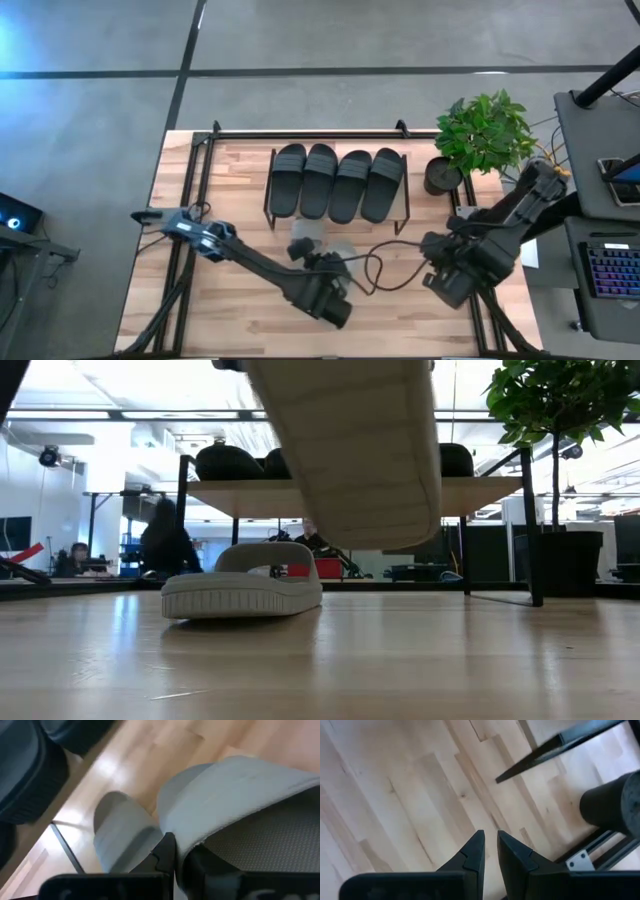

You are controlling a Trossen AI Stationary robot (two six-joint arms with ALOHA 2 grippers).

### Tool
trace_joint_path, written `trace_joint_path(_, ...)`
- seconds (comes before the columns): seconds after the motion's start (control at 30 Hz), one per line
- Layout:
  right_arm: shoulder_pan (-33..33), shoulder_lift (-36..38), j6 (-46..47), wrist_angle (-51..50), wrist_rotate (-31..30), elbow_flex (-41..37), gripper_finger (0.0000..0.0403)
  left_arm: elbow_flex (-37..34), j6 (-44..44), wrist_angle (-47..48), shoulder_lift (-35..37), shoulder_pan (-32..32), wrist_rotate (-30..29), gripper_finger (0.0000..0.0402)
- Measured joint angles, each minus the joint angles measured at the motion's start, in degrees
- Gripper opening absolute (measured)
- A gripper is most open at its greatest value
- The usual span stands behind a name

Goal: Pick and place slides into the shelf
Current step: Move the gray slipper to the center of the table, then adjust the gray slipper under the shelf

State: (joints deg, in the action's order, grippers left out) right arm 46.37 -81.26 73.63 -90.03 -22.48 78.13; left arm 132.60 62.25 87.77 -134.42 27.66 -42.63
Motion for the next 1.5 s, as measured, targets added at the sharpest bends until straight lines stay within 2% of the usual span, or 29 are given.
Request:
trace_joint_path(0.1,2.2,1.4,2.9,0.0,0.3,-1.9,0.0043,2.4,3.0,0.9,-2.7,-0.4,-2.3,0.0000)
trace_joint_path(0.3,3.6,2.0,3.9,0.0,3.6,-5.2,0.0043,2.0,3.4,1.6,-7.0,-1.1,-3.9,0.0000)
trace_joint_path(0.53,3.6,2.0,2.6,0.0,3.5,-5.8,0.0043,1.2,2.9,0.1,-7.9,-2.4,-5.8,0.0010)
trace_joint_path(0.7,3.6,2.0,2.4,0.0,3.1,-5.7,0.0043,-1.4,-3.4,-5.5,-7.9,-4.5,-3.5,0.0059)
trace_joint_path(0.93,3.6,2.0,2.4,0.1,3.2,-5.5,0.0043,-2.0,-4.3,-9.0,-7.3,-4.8,-2.5,0.0172)
trace_joint_path(1.0,3.6,2.0,2.7,0.2,3.4,-5.5,0.0043,-2.0,-5.7,-8.6,-6.2,-4.7,0.3,0.0203)
trace_joint_path(1.07,3.6,2.0,2.9,0.7,4.8,-5.5,0.0043,-2.0,-10.4,-7.4,-4.3,-4.3,7.0,0.0226)
trace_joint_path(1.13,3.8,2.0,3.0,1.3,6.3,-5.5,0.0043,-2.0,-14.8,-6.5,-2.0,-3.0,12.1,0.0241)
trace_joint_path(1.17,3.8,2.0,3.2,2.4,6.4,-5.7,0.0043,-2.0,-15.3,-6.0,-1.0,-1.8,12.8,0.0245)
trace_joint_path(1.4,3.9,0.3,1.4,8.4,4.9,-6.8,0.0043,-5.6,-16.9,-5.1,1.7,6.2,12.5,0.0233)
trace_joint_path(1.5,3.9,-0.8,0.3,8.4,4.4,-7.1,0.0043,-10.3,-15.1,-8.3,1.6,7.3,16.5,0.0209)
